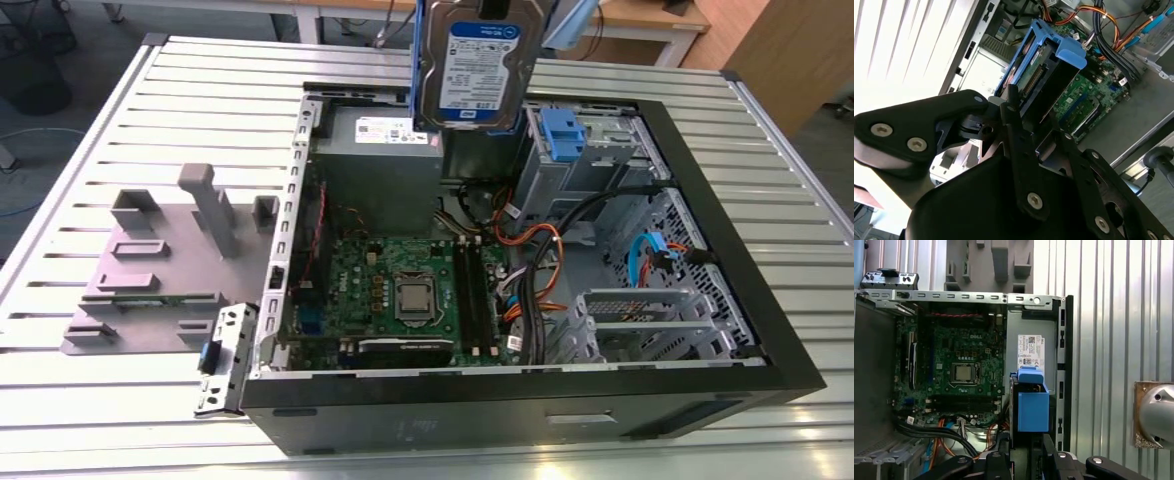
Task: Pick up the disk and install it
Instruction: 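Pick up the disk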
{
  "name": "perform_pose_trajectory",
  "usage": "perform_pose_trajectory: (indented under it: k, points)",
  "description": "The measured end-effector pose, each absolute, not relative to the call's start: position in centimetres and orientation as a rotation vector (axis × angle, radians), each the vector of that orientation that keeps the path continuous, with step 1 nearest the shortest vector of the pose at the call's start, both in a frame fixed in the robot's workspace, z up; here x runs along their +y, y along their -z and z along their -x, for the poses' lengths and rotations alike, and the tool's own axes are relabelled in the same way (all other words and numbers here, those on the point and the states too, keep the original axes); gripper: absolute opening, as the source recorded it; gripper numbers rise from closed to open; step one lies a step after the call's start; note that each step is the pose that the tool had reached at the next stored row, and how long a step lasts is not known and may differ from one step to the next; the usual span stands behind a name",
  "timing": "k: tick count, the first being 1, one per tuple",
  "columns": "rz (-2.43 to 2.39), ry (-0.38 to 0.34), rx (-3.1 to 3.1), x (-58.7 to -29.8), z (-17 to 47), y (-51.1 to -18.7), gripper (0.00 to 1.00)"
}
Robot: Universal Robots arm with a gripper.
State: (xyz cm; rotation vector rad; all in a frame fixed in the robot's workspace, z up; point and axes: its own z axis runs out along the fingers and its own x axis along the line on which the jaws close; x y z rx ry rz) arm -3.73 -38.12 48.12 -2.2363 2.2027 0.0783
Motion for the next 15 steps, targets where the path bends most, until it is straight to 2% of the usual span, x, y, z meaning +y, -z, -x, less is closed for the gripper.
perform_pose_trajectory:
  k: [15]
  points:
    - [2.236,-0.078,2.203,-41.5,3.7,-48.1,0.35]
